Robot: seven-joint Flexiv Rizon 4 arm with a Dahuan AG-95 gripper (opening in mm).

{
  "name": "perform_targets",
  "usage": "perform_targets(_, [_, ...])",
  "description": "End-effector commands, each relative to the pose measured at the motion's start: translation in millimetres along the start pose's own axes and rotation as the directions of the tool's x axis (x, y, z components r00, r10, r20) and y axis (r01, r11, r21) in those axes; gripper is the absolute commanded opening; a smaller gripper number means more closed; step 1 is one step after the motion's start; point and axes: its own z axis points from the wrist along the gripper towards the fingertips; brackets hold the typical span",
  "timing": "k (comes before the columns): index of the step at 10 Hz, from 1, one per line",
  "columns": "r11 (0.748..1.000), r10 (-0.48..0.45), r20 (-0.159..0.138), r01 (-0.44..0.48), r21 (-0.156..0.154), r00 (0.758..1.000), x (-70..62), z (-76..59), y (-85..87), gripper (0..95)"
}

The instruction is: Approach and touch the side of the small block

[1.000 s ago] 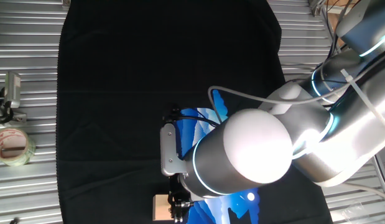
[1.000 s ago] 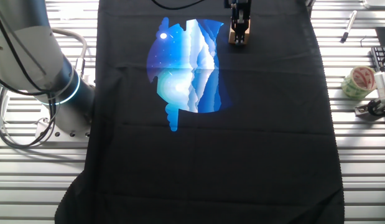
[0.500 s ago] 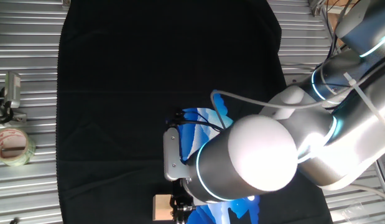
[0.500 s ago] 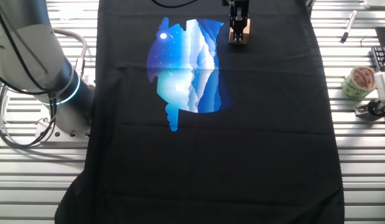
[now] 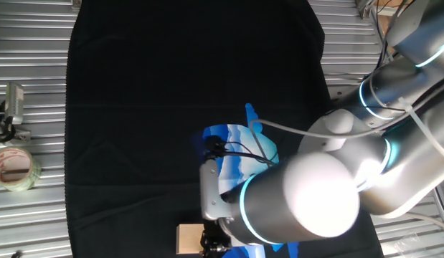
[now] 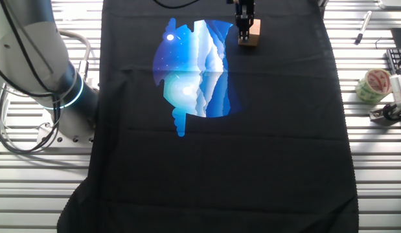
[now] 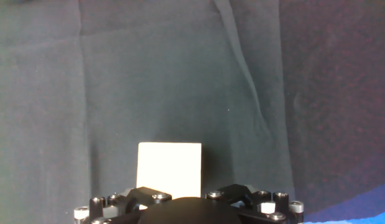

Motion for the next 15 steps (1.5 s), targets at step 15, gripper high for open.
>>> perform_targets(15, [0.999,0.044,-0.11,-0.046,-0.014,0.993,4.2,5.4,6.1,95.0])
